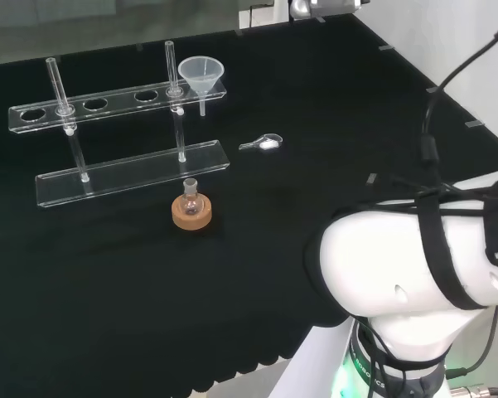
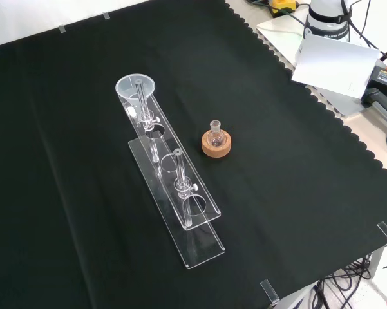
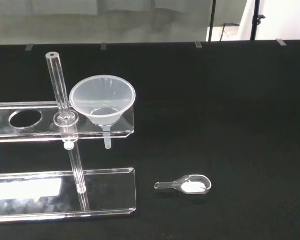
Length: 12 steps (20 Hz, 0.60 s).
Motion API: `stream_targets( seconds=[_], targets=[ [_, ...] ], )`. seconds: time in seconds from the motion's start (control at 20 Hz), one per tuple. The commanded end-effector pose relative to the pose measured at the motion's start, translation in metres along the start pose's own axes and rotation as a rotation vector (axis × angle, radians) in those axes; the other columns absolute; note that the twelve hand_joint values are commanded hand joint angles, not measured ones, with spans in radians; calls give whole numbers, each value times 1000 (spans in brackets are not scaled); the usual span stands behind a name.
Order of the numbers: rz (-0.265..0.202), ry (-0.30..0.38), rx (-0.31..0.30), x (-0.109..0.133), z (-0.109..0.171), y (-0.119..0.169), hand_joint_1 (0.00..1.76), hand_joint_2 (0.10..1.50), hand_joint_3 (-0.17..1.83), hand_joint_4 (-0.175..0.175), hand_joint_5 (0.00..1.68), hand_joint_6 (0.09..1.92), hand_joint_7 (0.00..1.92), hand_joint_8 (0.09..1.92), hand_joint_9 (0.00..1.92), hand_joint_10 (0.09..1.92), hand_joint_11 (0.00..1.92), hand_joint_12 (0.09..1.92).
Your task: Pick up the funnel from the transparent funnel stand.
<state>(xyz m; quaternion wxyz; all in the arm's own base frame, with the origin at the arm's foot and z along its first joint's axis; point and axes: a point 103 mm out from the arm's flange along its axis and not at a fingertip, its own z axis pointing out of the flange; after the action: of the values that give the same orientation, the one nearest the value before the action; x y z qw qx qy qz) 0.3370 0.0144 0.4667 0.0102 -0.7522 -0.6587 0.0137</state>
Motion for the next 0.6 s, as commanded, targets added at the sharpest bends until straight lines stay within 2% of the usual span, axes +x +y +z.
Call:
stream_targets(
  seconds=[0.05,0.6],
  targets=[
    [0,6,20,3,9,34,0,1114,466,38,174,87,4,309,86,596,0,1290],
    [-49,-1,83,-11,44,122,55,1059,376,34,169,87,0,333,79,598,0,1269]
  ],
)
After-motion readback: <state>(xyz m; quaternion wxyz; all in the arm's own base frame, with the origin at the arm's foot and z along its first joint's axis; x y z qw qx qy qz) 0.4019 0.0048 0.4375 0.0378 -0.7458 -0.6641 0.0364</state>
